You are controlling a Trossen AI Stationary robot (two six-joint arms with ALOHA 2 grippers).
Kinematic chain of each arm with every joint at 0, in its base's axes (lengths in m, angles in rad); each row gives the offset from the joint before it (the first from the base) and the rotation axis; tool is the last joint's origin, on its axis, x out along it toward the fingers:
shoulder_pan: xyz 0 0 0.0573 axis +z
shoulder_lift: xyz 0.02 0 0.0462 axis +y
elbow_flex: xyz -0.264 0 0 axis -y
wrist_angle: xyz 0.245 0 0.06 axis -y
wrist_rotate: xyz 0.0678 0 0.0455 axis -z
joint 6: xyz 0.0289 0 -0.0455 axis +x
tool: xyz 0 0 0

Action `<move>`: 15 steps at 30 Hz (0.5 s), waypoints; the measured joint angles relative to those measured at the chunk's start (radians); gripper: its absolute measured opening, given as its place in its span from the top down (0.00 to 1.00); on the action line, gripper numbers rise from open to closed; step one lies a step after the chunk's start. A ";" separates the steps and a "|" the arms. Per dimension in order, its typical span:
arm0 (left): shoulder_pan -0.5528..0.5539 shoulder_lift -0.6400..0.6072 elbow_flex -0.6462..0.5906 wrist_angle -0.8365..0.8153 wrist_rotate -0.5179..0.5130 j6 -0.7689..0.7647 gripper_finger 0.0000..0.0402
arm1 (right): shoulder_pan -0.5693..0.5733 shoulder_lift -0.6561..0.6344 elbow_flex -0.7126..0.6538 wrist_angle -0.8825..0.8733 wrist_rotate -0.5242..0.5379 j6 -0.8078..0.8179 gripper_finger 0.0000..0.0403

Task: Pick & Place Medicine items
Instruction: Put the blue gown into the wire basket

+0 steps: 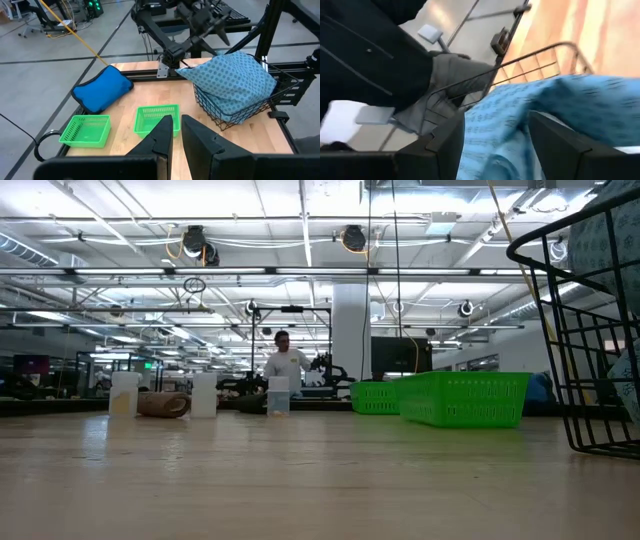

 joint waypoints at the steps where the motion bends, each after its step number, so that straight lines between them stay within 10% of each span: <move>1: 0.000 0.000 0.000 0.000 0.000 0.000 0.88 | 0.000 -0.021 0.000 -0.021 0.035 -0.025 0.47; 9: 0.000 0.000 0.000 0.000 0.000 0.002 0.88 | 0.000 -0.060 -0.026 -0.036 0.559 -0.185 0.47; 15: 0.000 0.000 0.000 0.000 0.000 0.007 0.88 | -0.014 0.024 -0.143 0.059 0.598 -0.184 0.47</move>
